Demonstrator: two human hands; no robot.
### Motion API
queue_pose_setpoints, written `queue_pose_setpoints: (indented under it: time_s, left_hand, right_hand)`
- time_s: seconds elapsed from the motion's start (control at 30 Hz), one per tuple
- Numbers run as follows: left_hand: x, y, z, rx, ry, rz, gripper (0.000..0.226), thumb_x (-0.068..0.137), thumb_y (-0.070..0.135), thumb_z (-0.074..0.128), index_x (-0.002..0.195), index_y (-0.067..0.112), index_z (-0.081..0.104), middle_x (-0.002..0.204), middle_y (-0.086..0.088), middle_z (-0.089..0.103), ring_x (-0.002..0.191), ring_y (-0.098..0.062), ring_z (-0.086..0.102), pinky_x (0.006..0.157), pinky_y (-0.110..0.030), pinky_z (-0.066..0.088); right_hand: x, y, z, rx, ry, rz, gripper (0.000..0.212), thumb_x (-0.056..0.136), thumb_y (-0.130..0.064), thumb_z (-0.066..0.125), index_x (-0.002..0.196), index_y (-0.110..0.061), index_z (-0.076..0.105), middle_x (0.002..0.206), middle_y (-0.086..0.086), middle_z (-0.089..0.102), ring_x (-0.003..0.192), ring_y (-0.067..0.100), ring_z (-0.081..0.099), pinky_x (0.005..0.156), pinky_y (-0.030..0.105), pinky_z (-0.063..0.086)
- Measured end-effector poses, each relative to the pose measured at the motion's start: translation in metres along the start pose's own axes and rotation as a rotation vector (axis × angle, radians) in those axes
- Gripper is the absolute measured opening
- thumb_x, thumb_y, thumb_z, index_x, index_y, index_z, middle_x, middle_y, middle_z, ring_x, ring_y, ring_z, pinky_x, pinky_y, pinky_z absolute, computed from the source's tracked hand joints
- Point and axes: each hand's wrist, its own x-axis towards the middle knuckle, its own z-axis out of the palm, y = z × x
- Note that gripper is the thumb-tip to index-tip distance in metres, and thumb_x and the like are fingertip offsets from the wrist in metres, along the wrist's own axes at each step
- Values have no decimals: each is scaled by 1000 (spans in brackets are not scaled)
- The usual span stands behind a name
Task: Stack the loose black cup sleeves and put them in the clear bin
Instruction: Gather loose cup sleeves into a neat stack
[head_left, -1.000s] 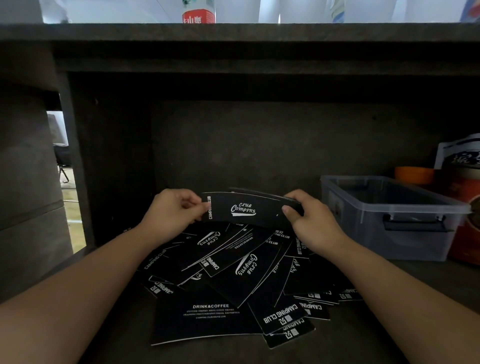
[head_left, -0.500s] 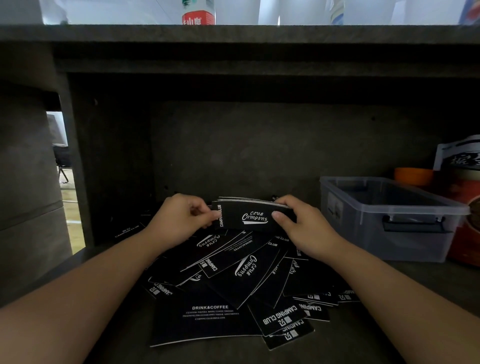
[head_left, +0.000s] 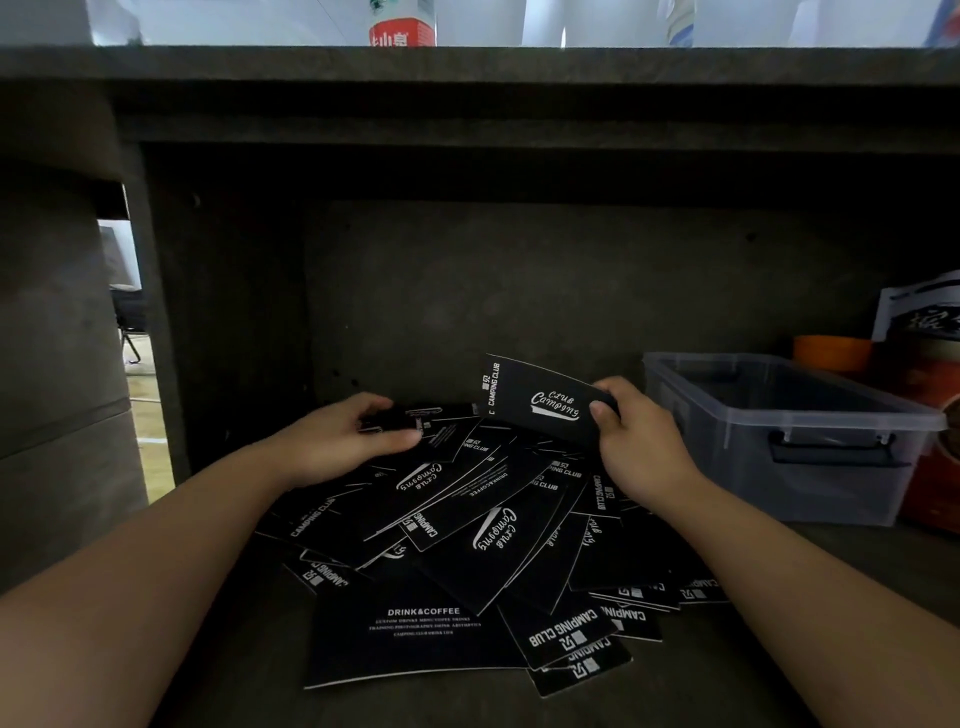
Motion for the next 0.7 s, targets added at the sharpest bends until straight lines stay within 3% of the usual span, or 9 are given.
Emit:
queue_pose_setpoints:
  time_s: [0.1, 0.17, 0.3, 0.37, 0.5, 0.6, 0.7]
  left_hand:
    - [3, -3, 3, 153, -57, -87, 95, 71, 75, 60, 151, 37, 26, 154, -4, 36, 137, -24, 39, 113, -36, 32]
    - [4, -1, 5, 209, -53, -79, 84, 81, 68, 58, 152, 33, 28, 156, -2, 33, 141, -22, 35, 113, -33, 28]
    - [6, -1, 3, 168, 24, 20, 69, 83, 53, 67, 143, 25, 45, 142, 2, 52, 130, -16, 47, 110, -29, 35]
    - [6, -2, 4, 159, 47, 47, 69, 80, 53, 69, 140, 26, 48, 134, 3, 57, 126, -16, 49, 109, -33, 39]
    - [7, -3, 2, 267, 195, 116, 72, 71, 62, 73, 135, 35, 52, 122, 5, 56, 125, -20, 41, 108, -40, 38]
    - [9, -3, -2, 193, 355, 287, 37, 73, 49, 77, 108, 44, 65, 103, 7, 60, 105, -18, 55, 96, -39, 45]
    - [9, 4, -1, 13, 577, 384, 13, 82, 23, 76, 88, 32, 69, 84, 5, 57, 74, -7, 54, 74, -18, 44]
  right_hand:
    - [0, 0, 0, -1, -1, 10, 17, 101, -16, 43, 110, -18, 57, 99, 3, 63, 90, 16, 56, 73, 26, 38]
    - [0, 0, 0, 1, -1, 11, 17, 100, -15, 43, 110, -17, 57, 97, 3, 63, 87, 14, 55, 67, 25, 40]
    - [0, 2, 1, -2, -9, 7, 16, 100, -15, 44, 107, -17, 58, 94, 0, 63, 78, 2, 54, 60, 9, 37]
    - [1, 2, 1, 1, -12, 9, 16, 100, -14, 45, 107, -17, 58, 93, -1, 62, 77, -1, 52, 60, 8, 36]
    - [1, 3, 2, -32, -24, 9, 17, 100, -16, 46, 110, -16, 59, 96, 2, 63, 84, 11, 55, 60, 13, 37]
    - [2, 4, 2, -38, -36, 17, 17, 100, -17, 46, 111, -16, 59, 98, 3, 63, 86, 13, 55, 61, 13, 37]
    - [2, 3, 3, -40, -43, 26, 17, 100, -18, 46, 111, -17, 58, 102, 5, 64, 89, 15, 57, 70, 23, 39]
